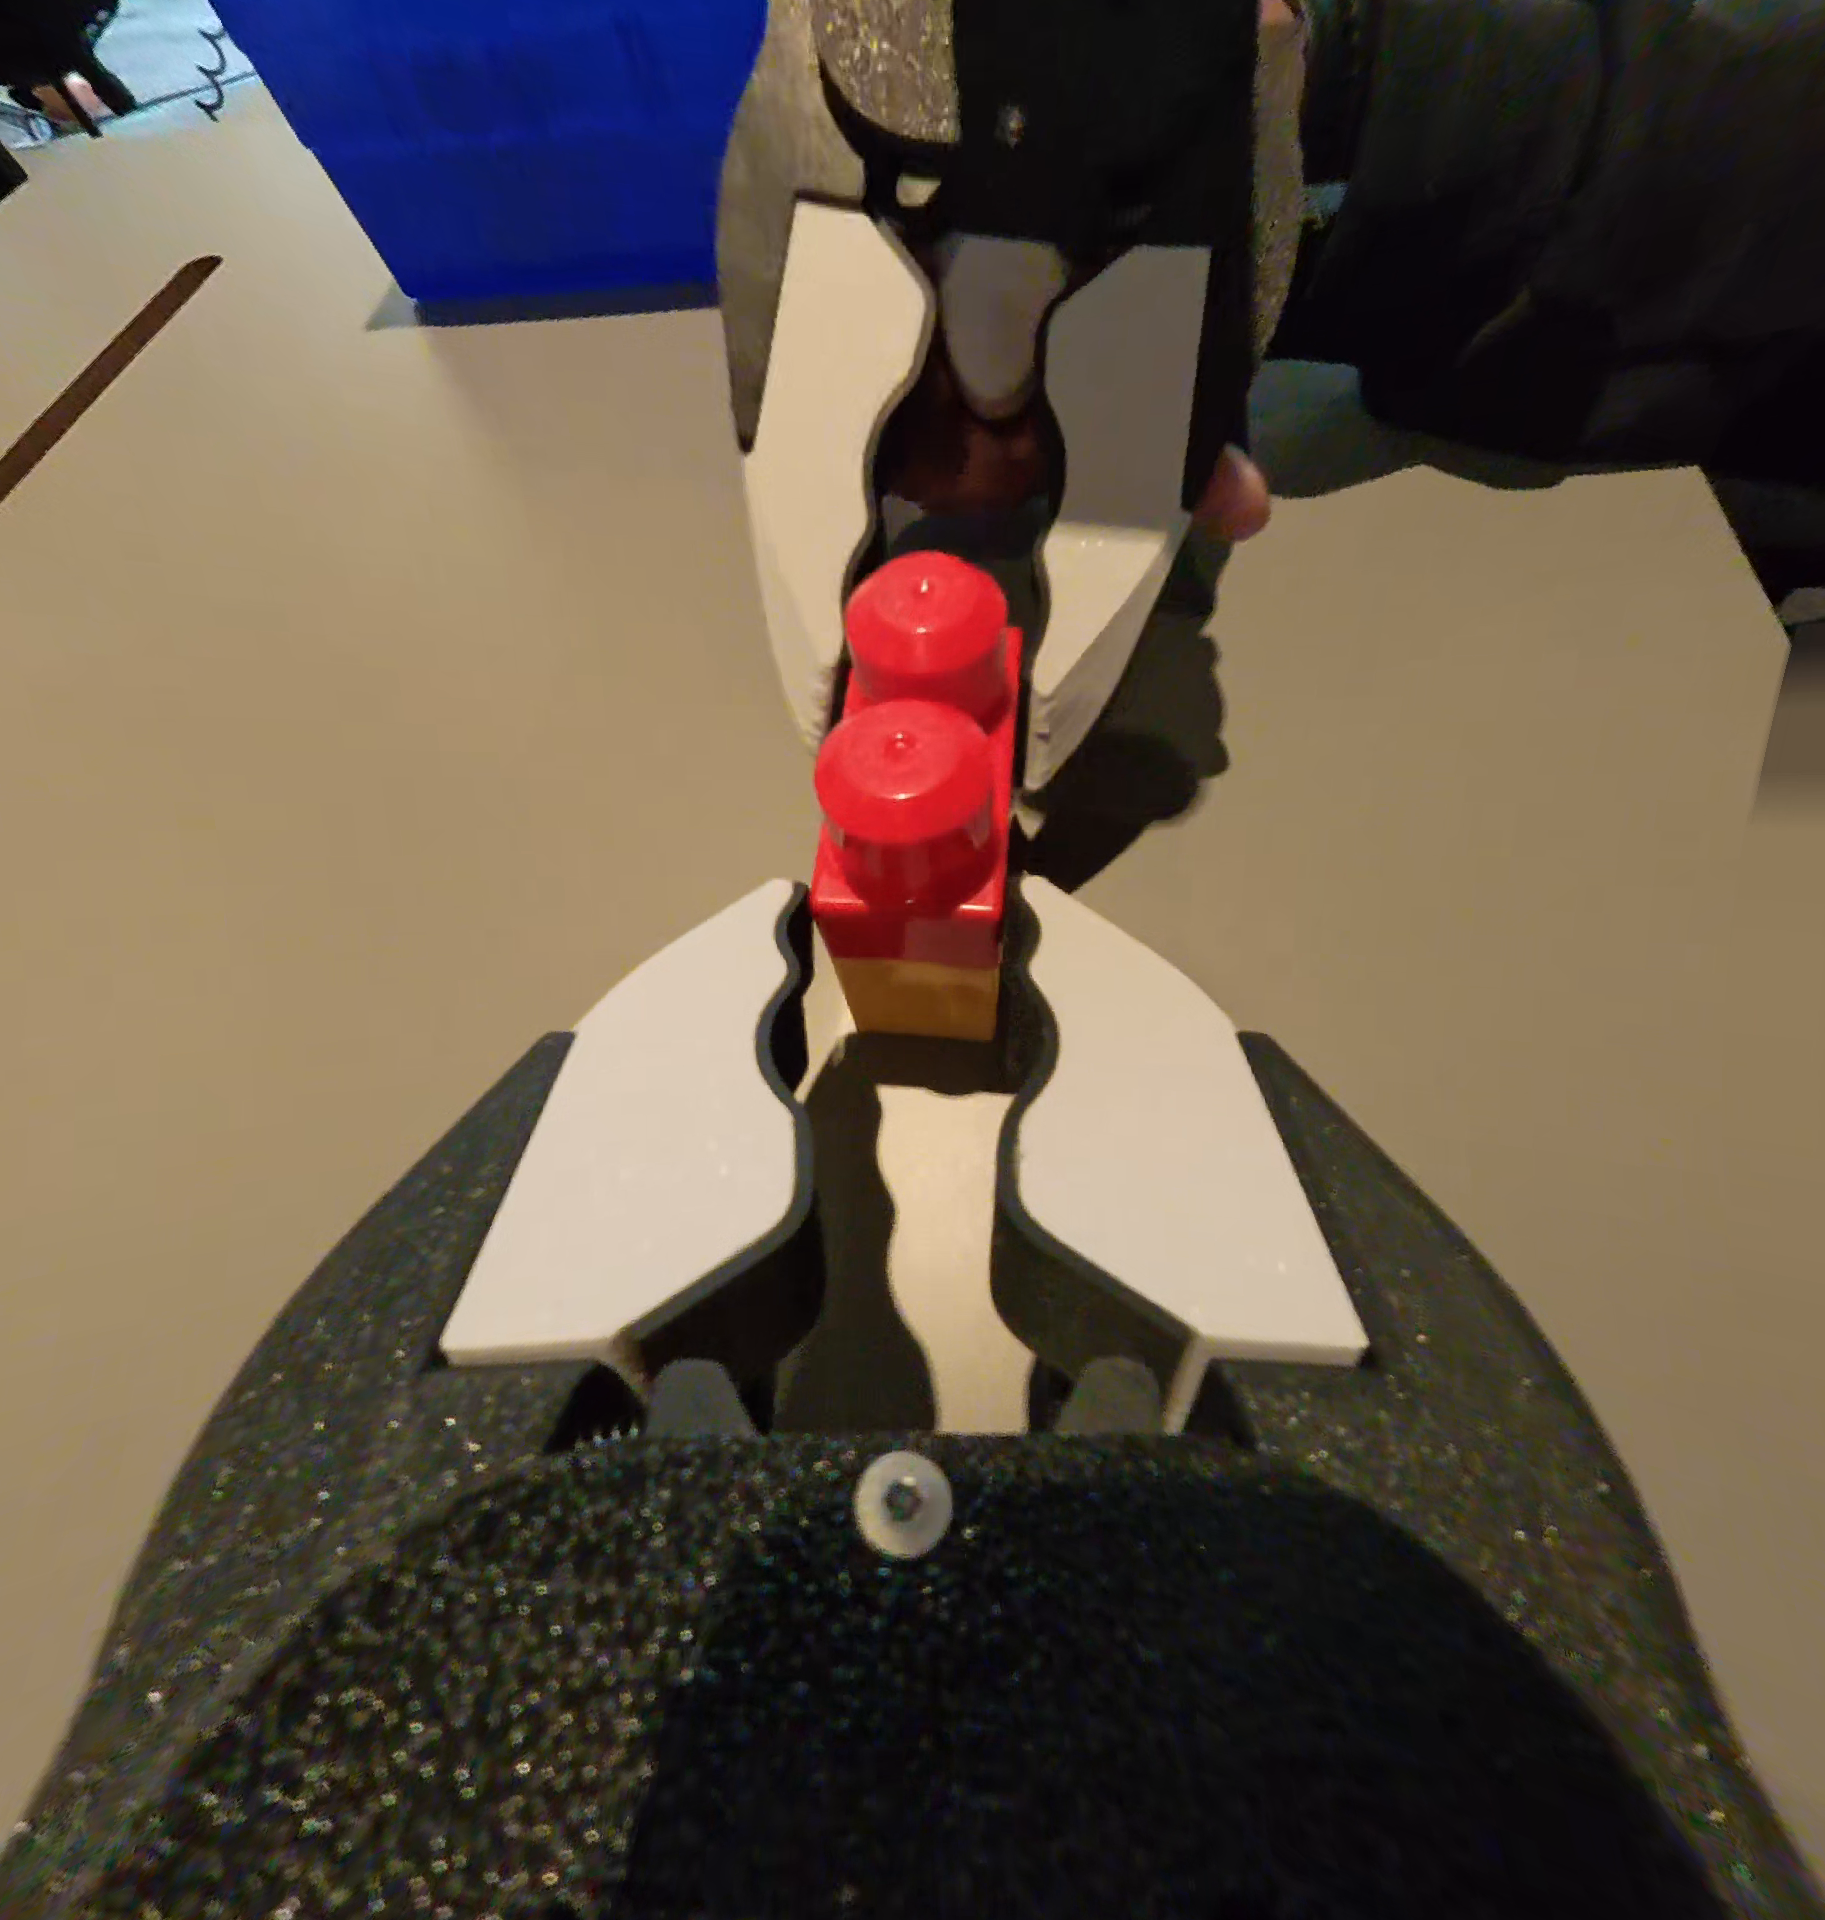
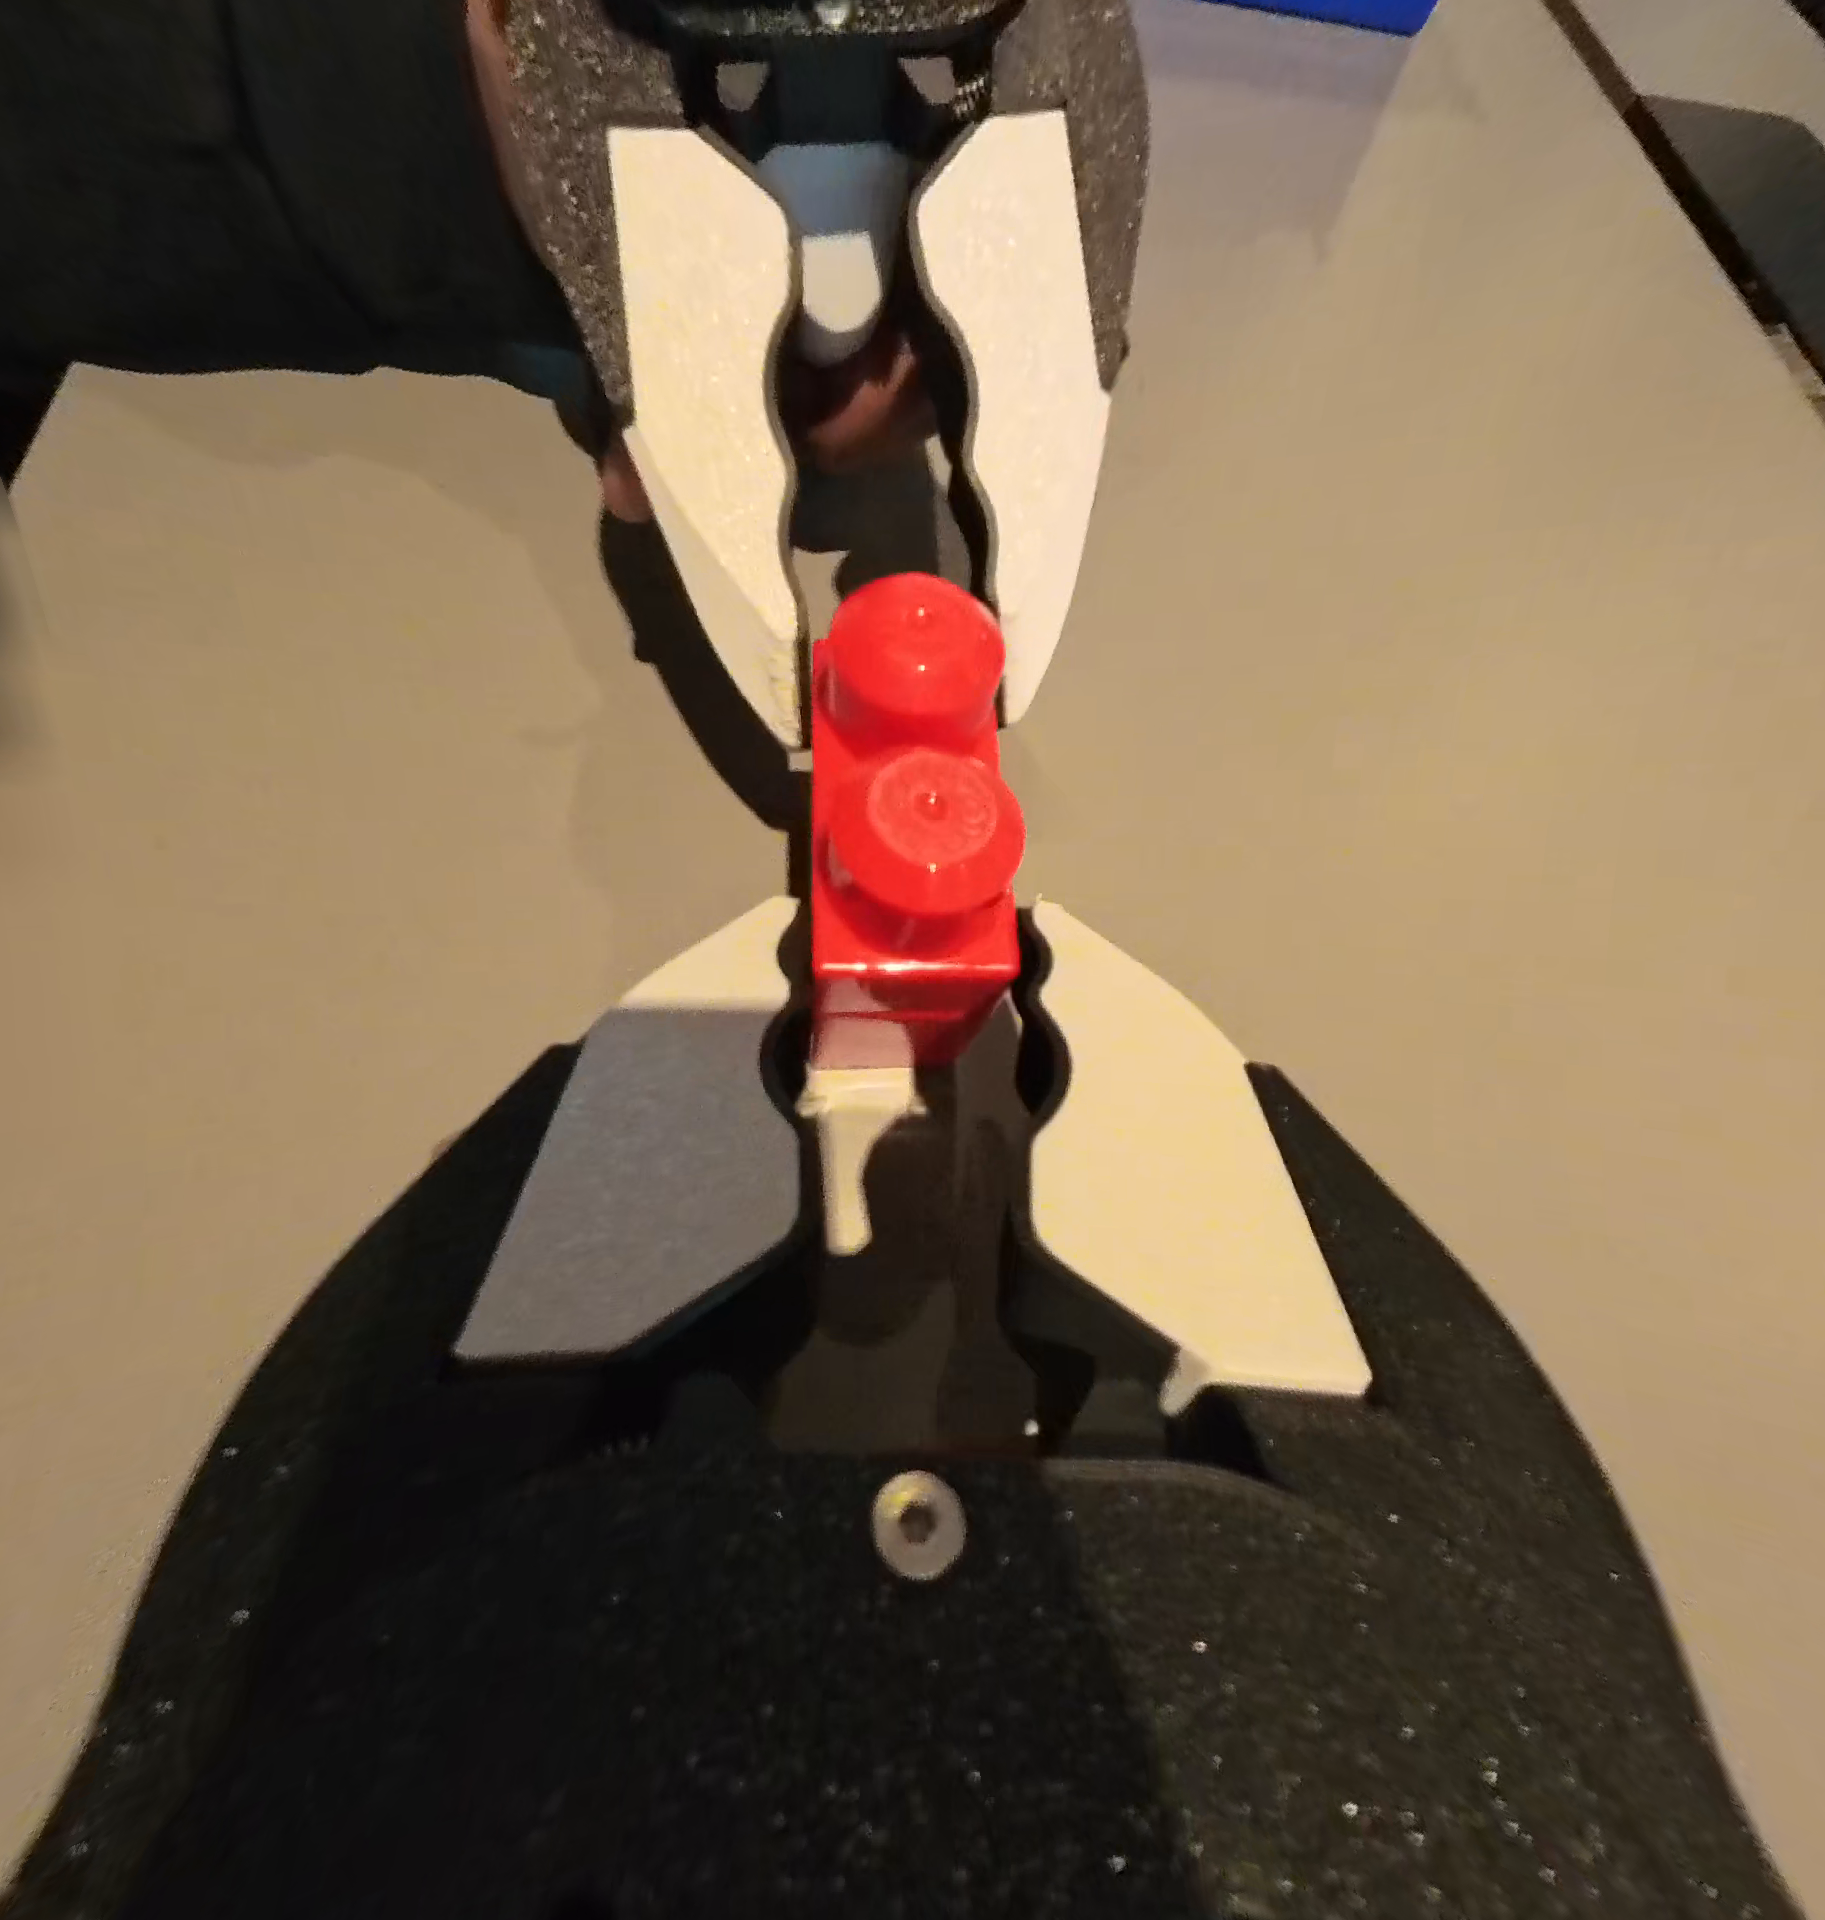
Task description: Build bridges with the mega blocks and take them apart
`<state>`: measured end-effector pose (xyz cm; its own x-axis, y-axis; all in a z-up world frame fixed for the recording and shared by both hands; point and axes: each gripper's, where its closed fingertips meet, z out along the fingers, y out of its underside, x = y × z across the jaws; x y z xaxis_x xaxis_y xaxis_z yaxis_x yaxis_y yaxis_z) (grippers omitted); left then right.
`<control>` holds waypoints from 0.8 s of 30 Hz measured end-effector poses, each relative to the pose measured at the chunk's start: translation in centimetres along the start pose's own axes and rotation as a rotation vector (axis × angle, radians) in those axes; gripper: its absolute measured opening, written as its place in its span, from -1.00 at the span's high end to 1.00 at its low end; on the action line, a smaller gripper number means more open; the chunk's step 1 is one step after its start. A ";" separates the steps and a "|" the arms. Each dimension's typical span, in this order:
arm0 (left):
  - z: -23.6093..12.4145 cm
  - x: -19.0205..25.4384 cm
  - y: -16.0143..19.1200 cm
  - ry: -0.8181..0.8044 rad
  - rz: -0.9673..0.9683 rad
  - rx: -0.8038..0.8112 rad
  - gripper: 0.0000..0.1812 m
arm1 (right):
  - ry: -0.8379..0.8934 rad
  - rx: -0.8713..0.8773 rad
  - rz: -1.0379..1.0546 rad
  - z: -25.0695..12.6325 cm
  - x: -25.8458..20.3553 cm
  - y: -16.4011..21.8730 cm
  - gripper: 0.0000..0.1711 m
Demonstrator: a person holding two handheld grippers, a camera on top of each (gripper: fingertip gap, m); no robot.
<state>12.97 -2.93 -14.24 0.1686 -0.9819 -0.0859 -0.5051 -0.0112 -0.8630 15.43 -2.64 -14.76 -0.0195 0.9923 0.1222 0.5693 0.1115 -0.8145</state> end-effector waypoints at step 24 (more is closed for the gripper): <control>0.5 0.2 1.1 0.027 -0.036 -0.066 0.62 | -0.012 -0.089 -0.006 1.7 -0.5 1.4 0.38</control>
<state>12.86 -3.07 -15.51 0.1655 -0.9854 -0.0408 -0.5537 -0.0586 -0.8306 14.84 -2.89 -16.92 -0.0328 0.9923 0.1193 0.6397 0.1125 -0.7603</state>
